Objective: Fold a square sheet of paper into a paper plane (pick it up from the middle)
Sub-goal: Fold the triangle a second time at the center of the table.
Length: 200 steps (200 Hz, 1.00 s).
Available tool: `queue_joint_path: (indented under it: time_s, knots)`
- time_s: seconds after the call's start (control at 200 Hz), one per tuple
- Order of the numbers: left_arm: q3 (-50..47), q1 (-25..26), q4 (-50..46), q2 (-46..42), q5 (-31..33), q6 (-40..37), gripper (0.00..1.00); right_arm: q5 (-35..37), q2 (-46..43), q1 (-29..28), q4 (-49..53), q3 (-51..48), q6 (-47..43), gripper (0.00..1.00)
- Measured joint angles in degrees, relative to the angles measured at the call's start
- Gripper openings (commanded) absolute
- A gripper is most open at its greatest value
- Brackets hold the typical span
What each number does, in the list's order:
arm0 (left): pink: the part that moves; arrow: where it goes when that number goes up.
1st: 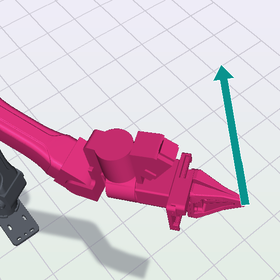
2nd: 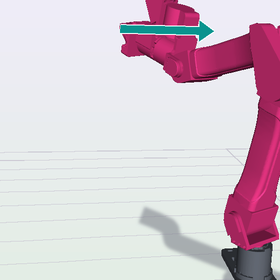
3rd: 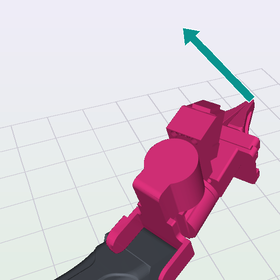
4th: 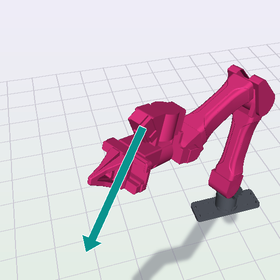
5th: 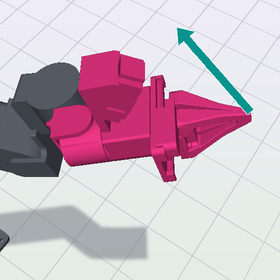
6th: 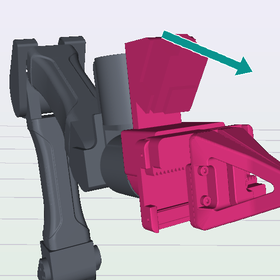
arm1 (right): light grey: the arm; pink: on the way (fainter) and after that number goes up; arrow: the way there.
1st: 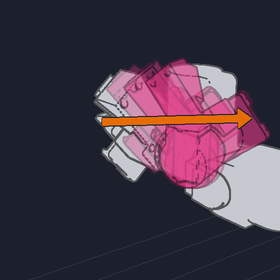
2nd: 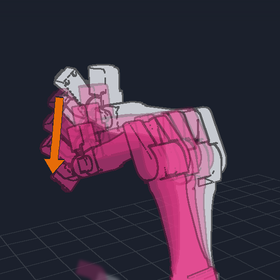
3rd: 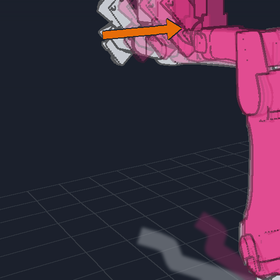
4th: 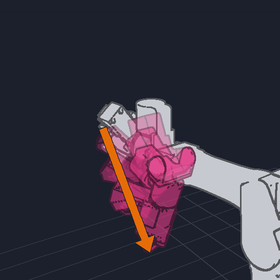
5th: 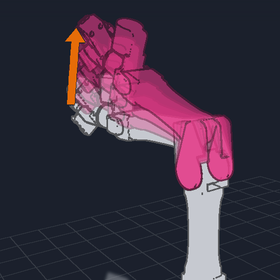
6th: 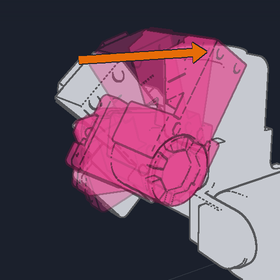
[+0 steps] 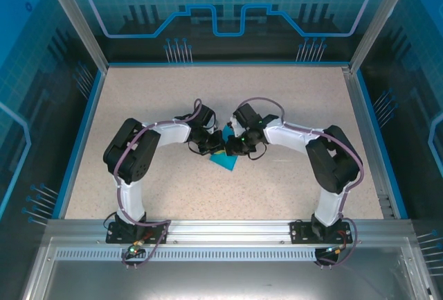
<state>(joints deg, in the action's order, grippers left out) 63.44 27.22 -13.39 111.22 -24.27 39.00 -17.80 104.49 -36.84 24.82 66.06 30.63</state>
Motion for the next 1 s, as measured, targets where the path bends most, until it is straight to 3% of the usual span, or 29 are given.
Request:
queue_joint_path:
  time_s: [1.0]
  knots:
    - [0.02,-0.07,-0.02,0.11,-0.04,0.04,0.03,-1.29,3.67,-1.49,-0.46,-2.54,0.59,0.11]
